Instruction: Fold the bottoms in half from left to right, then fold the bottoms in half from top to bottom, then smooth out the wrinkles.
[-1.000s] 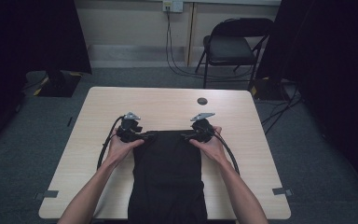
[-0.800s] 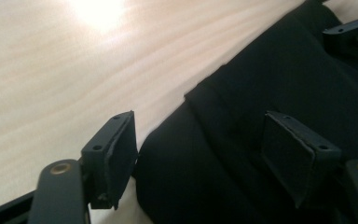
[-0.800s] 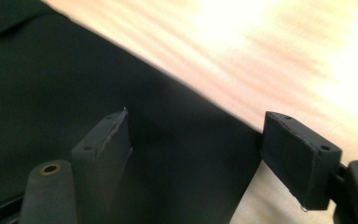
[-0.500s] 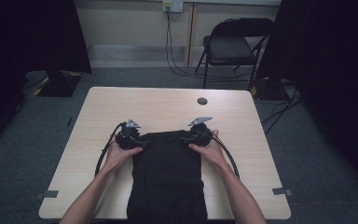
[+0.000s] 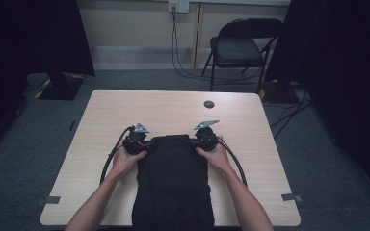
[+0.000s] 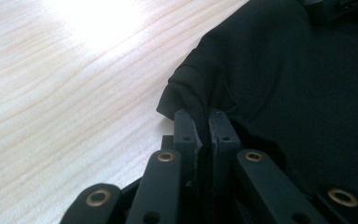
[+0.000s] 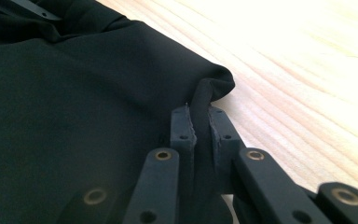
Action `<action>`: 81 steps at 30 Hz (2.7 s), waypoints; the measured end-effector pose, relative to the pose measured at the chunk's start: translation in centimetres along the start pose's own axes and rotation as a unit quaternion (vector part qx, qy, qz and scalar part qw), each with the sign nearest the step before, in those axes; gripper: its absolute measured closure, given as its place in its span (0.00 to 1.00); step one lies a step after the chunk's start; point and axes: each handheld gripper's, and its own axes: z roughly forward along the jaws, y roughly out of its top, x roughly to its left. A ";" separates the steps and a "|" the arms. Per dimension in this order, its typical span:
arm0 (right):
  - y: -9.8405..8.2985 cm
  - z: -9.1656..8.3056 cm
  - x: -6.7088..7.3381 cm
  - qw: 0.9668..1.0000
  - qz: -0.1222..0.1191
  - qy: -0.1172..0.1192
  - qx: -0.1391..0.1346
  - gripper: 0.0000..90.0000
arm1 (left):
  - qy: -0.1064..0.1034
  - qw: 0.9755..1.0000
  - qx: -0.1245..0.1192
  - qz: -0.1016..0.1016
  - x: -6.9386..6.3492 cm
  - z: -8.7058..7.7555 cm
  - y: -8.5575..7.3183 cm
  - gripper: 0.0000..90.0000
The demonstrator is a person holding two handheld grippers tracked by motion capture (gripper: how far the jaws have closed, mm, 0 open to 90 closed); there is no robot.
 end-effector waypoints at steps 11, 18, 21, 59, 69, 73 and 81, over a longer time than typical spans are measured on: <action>0.3 -0.4 -0.2 0.999 0.021 -0.015 -0.022 0.96 | -0.003 0.999 -0.026 -0.039 0.6 -0.2 0.0 0.94; 0.8 -1.1 -0.6 0.999 0.029 -0.022 -0.036 0.96 | -0.011 0.996 -0.050 -0.068 1.2 -0.5 0.2 0.94; 1.2 -1.3 -0.6 0.998 0.030 -0.025 -0.039 0.96 | -0.016 0.995 -0.058 -0.075 1.4 -0.3 0.4 0.94; 12.8 -9.4 -1.6 0.984 -0.013 -0.088 -0.155 0.96 | 0.024 0.979 -0.200 -0.030 2.7 -8.5 10.9 0.94; 8.3 -11.6 0.5 0.984 -0.011 -0.044 -0.171 0.96 | -0.021 0.977 -0.214 -0.005 -0.8 -10.5 7.1 0.94; 6.4 -12.7 1.6 0.984 -0.003 -0.031 -0.174 0.96 | -0.040 0.978 -0.204 0.006 -2.5 -11.0 5.3 0.94; 2.1 -14.4 4.9 0.986 -0.014 -0.010 -0.167 0.96 | -0.072 0.976 -0.203 0.017 -5.4 -12.7 1.5 0.94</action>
